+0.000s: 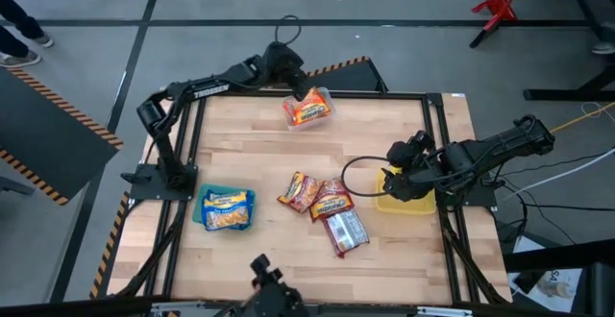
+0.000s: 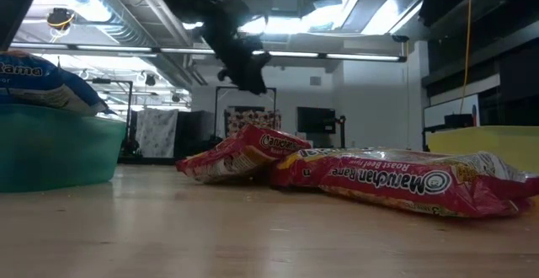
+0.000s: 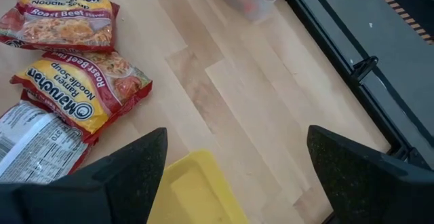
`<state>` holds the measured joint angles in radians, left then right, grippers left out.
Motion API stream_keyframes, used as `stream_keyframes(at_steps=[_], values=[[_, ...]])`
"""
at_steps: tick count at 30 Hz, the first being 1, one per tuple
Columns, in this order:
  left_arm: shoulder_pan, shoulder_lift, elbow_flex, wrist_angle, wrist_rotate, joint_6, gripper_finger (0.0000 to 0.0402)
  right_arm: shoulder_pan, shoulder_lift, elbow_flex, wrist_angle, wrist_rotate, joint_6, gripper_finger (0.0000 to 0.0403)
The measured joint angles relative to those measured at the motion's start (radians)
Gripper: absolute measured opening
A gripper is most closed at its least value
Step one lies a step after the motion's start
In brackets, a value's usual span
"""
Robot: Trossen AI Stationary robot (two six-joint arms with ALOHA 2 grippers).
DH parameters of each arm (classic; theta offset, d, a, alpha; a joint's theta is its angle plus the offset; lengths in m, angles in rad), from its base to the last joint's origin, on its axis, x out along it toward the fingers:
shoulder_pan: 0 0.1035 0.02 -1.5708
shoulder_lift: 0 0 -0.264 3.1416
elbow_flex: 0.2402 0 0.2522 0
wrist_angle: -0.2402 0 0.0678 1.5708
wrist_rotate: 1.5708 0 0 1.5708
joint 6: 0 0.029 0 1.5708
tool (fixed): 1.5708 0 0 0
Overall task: Sort Maruchan noodles
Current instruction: Put the orange noodle pack into the transparent bin, then put the top left red noodle pack into the yellow bin
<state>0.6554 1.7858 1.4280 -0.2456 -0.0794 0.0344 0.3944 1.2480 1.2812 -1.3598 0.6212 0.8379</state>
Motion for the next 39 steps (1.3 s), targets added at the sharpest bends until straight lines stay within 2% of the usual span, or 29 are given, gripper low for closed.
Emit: stream_keyframes(at_steps=[4, 11, 21, 30, 37, 39], values=[[-0.016, 0.07, 0.0, 0.079, -0.027, -0.031, 0.0128, 0.0, 0.0, 0.0, 0.0, -0.001, 0.0, 0.034], [-0.064, 0.177, -0.002, 0.071, -0.008, -0.04, 0.0127, 0.0, 0.0, 0.0, 0.0, -0.002, 0.001, 0.034], [-0.079, 0.22, 0.001, -0.003, -0.008, -0.027, 0.0127, 0.0, 0.0, 0.0, 0.0, -0.003, 0.001, 0.034], [-0.072, 0.124, 0.047, -0.08, 0.122, -0.017, 0.0127, 0.0, 0.0, 0.0, -0.001, -0.007, -0.005, 0.034], [-0.119, -0.032, 0.06, -0.172, 0.367, 0.071, 0.0127, 0.057, -0.001, -0.018, -0.008, -0.012, 0.006, 0.034], [-0.148, -0.086, 0.061, -0.241, 0.378, 0.097, 0.0127, 0.086, -0.001, -0.04, -0.032, -0.004, 0.079, 0.034]])
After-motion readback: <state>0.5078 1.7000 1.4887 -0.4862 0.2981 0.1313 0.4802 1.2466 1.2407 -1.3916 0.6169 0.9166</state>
